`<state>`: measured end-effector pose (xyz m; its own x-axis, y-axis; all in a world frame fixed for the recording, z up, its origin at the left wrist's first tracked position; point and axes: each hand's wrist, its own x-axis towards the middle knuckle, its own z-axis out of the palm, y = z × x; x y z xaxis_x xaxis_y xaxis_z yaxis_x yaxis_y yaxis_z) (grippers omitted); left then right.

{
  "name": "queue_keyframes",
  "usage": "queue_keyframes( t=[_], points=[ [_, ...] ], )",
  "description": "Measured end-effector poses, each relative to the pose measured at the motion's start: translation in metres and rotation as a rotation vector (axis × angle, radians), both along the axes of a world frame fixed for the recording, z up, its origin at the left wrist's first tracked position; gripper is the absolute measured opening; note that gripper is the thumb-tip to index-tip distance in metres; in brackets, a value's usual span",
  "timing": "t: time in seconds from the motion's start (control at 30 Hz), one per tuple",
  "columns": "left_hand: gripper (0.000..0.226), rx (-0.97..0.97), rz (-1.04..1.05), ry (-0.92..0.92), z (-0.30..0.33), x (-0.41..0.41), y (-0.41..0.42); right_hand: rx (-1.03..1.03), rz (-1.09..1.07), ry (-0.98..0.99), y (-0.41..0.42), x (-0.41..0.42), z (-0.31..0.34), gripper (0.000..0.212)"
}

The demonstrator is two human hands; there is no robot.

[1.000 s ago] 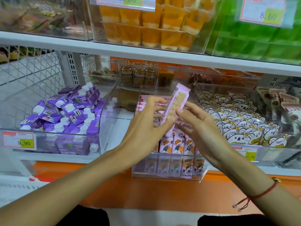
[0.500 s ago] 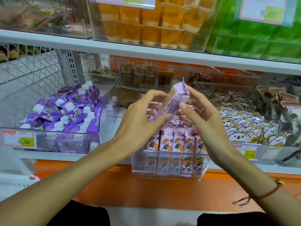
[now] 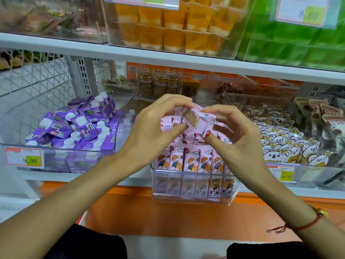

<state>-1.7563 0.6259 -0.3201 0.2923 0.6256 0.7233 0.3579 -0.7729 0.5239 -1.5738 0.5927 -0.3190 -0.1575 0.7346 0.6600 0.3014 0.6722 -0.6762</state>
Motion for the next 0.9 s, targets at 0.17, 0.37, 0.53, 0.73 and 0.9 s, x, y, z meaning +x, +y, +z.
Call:
queue_keyframes(
  t=[0.17,0.37,0.53,0.73,0.9],
  points=[
    [0.04,-0.183,-0.043,0.079,-0.002,-0.002,-0.001,-0.137,-0.013,0.058,0.001,-0.001,0.001,0.04],
    [0.03,-0.5,-0.101,-0.266,0.008,0.007,0.0,-0.399,0.046,0.165,0.004,-0.001,0.004,0.051],
    [0.042,-0.718,0.032,-0.377,0.009,0.008,0.002,-0.625,0.072,0.252,0.005,-0.003,0.005,0.037],
    [0.031,-0.762,0.054,-0.315,0.01,0.01,0.002,-0.777,0.122,0.371,0.007,-0.001,0.007,0.032],
    [0.031,-0.718,0.063,-0.321,0.01,0.011,0.001,-0.751,0.11,0.332,0.007,-0.001,0.005,0.033]
  ],
)
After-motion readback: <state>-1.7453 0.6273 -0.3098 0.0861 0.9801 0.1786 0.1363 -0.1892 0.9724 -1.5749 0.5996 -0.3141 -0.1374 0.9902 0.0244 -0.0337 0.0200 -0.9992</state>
